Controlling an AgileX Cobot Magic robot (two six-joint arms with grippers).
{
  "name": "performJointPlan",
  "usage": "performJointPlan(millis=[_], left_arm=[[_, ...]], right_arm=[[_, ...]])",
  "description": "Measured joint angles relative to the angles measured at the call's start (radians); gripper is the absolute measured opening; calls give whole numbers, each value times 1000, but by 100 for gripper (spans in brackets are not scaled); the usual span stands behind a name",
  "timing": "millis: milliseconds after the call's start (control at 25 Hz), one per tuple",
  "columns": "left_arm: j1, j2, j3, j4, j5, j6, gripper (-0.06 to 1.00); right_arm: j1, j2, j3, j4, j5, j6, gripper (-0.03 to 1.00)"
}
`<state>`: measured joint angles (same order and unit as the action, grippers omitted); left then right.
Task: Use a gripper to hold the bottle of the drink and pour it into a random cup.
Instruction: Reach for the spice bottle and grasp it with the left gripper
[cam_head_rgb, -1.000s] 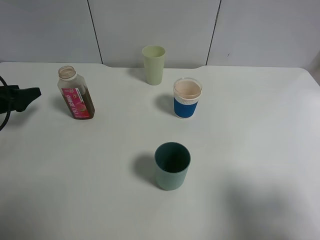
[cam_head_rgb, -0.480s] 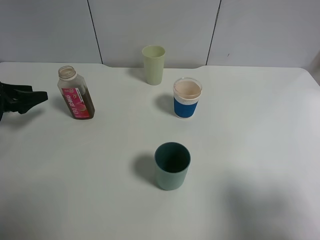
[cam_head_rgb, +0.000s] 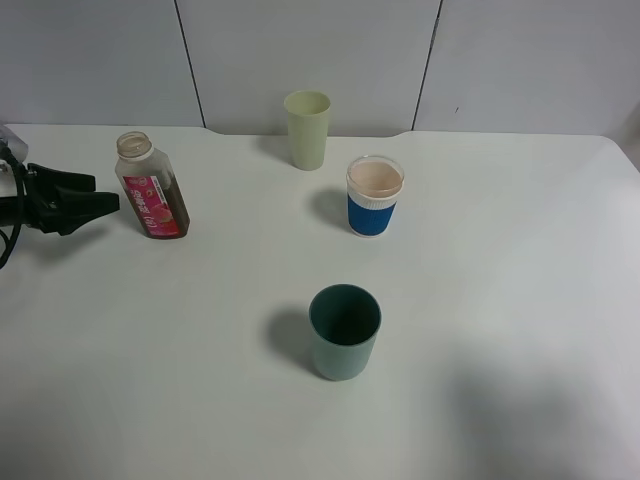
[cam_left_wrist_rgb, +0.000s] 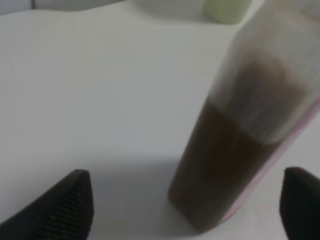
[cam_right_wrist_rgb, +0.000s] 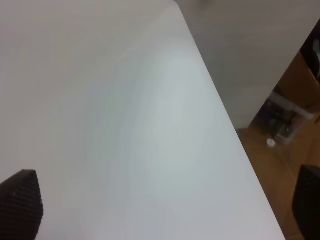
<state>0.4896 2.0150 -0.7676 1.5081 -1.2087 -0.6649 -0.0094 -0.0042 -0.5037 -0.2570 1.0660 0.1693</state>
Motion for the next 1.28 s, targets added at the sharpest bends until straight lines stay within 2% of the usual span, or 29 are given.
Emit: performJointPlan(millis=[200,1000,1280], left_arm=[[-47,0,0,-30,0,22,68],[-162,0,-2,-26,0,30,68],[-196,48,-62,-62,-1,29,73]], right_arm=[[0,0,0,0,0,0,100],[0,0,0,0,0,0,100],[0,0,0,0,0,0,100]])
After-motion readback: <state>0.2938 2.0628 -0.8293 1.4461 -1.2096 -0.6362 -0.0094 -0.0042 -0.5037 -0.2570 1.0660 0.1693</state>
